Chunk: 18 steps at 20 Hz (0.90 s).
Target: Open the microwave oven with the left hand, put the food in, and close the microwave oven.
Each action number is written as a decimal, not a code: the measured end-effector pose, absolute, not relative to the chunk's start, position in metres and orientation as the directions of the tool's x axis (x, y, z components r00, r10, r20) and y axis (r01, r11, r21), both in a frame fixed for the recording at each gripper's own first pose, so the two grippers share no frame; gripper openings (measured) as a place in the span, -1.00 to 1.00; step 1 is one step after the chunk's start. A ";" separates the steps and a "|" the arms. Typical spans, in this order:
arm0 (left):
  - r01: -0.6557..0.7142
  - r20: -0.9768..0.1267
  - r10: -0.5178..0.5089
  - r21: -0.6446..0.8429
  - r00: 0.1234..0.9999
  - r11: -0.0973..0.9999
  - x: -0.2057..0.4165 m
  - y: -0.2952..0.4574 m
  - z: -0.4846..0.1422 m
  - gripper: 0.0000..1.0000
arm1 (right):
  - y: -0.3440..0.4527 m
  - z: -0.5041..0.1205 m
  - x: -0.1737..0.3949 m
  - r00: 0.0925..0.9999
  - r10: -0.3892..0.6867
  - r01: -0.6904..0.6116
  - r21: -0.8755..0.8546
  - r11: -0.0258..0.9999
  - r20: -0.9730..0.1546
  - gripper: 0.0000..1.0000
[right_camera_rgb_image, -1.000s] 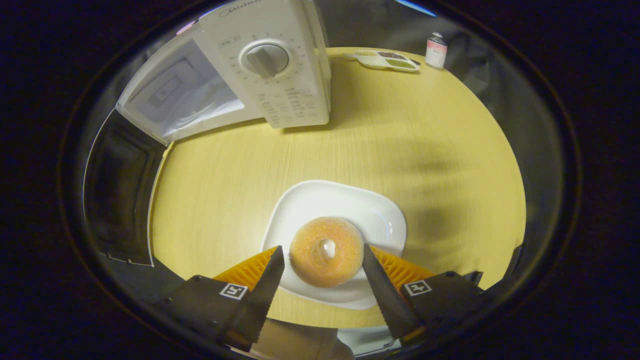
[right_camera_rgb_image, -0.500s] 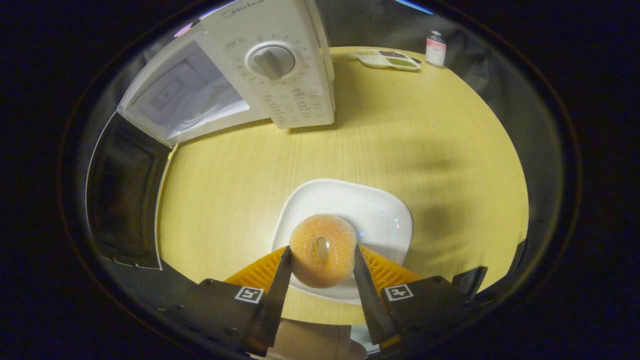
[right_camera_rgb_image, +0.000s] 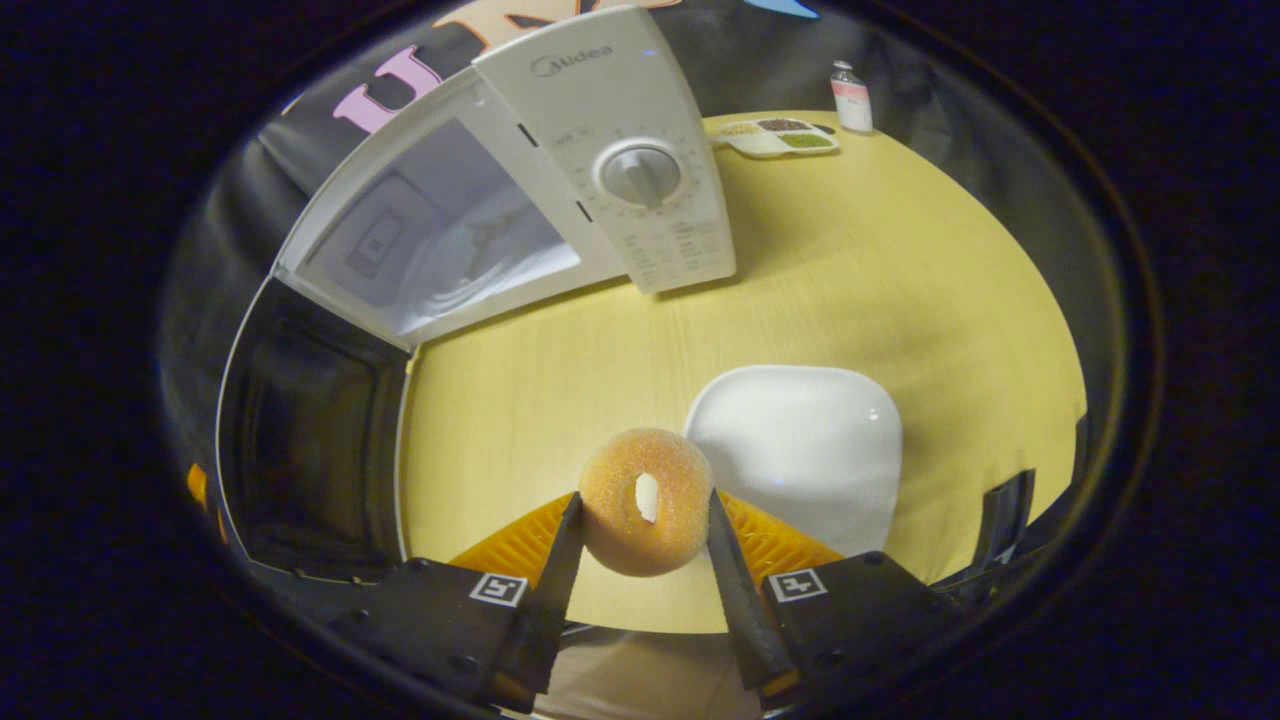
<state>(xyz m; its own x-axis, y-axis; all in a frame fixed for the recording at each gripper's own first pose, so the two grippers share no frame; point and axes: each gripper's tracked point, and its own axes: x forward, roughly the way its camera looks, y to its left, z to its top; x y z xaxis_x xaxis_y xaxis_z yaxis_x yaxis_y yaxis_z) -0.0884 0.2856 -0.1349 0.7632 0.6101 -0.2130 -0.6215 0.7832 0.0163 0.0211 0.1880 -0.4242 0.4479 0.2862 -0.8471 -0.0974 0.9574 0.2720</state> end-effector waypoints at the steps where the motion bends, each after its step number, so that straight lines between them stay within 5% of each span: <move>1: -0.603 -0.223 0.592 0.019 0.775 0.797 -0.086 0.287 -0.139 0.66 | 0.202 -0.420 0.022 0.466 0.301 -0.081 0.298 0.951 -0.832 0.32; 7: -0.503 -0.278 0.483 -0.001 0.830 0.864 -0.068 0.302 -0.159 0.67 | 0.274 -0.394 0.033 0.556 0.375 -0.026 0.436 0.900 -0.742 0.44; 8: -0.486 -0.288 0.463 -0.010 0.838 0.874 -0.064 0.302 -0.163 0.67 | 0.284 -0.391 0.036 0.569 0.379 -0.031 0.442 0.897 -0.730 0.32; 18: -0.361 -0.356 0.332 -0.015 0.873 0.932 -0.043 0.310 -0.195 0.67 | 0.348 -0.361 0.116 0.748 0.333 -0.004 0.498 0.867 -0.574 0.31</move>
